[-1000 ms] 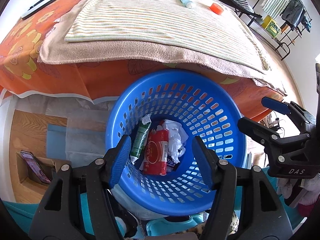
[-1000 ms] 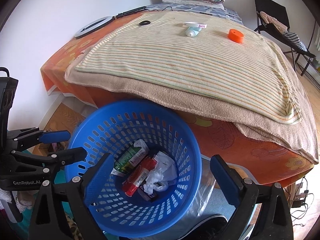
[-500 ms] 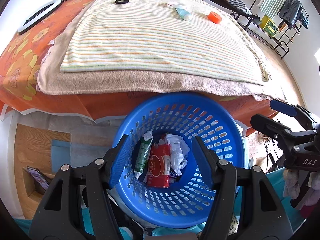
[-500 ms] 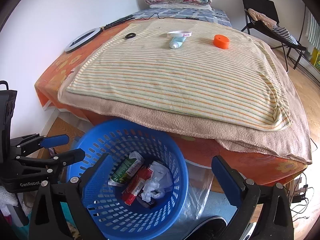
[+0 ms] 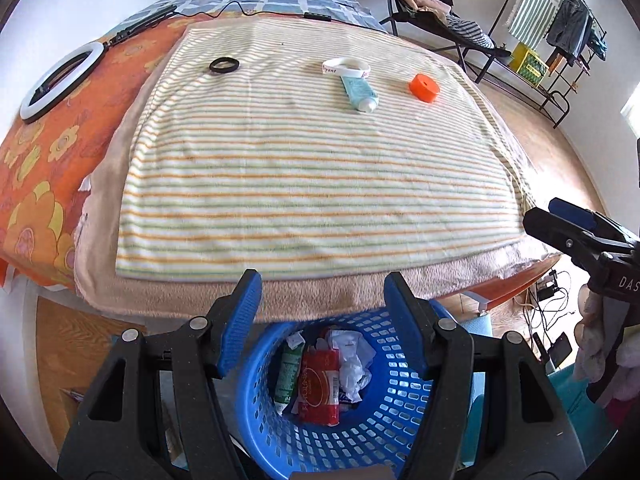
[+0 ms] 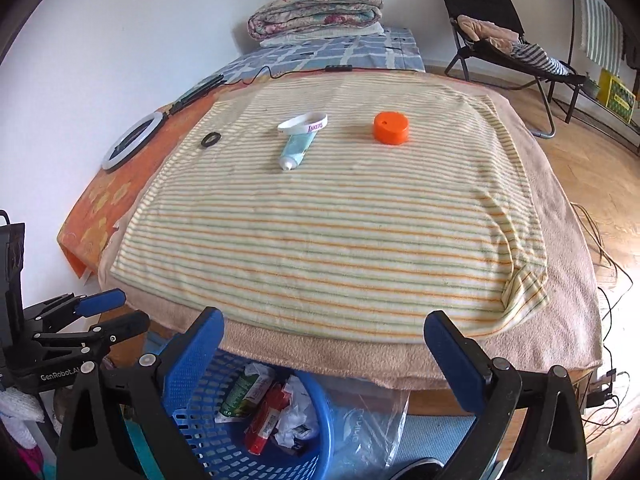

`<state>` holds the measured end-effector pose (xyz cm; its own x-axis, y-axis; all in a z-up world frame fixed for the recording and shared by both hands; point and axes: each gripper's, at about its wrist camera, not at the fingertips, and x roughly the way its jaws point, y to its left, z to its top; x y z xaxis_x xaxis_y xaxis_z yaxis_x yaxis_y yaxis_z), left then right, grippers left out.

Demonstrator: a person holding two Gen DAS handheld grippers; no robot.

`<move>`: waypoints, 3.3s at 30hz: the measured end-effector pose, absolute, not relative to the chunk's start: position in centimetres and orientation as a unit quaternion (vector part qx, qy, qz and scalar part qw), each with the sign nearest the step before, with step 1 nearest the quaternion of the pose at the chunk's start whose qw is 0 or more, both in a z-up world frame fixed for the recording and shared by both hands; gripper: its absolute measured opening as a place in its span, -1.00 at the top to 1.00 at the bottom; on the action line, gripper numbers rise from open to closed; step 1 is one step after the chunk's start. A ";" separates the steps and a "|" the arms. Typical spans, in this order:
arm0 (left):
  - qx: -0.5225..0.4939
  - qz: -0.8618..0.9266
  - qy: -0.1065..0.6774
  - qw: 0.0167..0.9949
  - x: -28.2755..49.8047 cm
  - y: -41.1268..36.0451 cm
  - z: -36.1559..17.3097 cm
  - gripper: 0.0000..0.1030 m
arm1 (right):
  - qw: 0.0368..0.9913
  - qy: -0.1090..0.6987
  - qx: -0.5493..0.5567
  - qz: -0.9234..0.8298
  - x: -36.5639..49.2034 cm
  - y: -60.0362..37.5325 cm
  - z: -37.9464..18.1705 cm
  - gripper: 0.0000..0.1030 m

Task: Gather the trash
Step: 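Move both tools back over the bed toward the wristband and orange cap, then grasp the white wristband with the left tool while the right tool grasps the orange cap, then carry the wristband and orange cap into the blue basket and release both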

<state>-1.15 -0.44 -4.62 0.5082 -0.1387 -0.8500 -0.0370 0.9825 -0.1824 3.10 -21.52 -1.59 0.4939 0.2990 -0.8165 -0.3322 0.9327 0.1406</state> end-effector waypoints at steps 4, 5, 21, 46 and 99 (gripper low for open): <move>-0.092 -0.032 0.488 0.867 1.3 -0.2 -3.9 -0.27 | 0.877 0.444 -0.036 0.181 5.3 -21.5 -0.5 -0.99; -0.093 -0.033 0.486 0.868 2.1 -0.1 -3.7 -0.27 | 0.878 0.442 -0.037 0.182 6.0 -21.6 -0.3 -0.99; -0.110 -0.044 0.463 0.878 16.4 0.3 -2.0 -0.27 | 0.894 0.420 -0.046 0.149 16.8 -21.8 -0.9 -0.99; -0.112 -0.046 0.521 0.845 28.8 0.2 -8.0 0.53 | 0.885 0.448 -0.019 0.127 27.0 -21.2 -5.9 -0.90; -0.033 -0.067 0.418 0.905 10.4 -1.3 3.8 0.94 | 0.879 0.419 -0.041 0.226 12.4 -19.3 0.9 0.06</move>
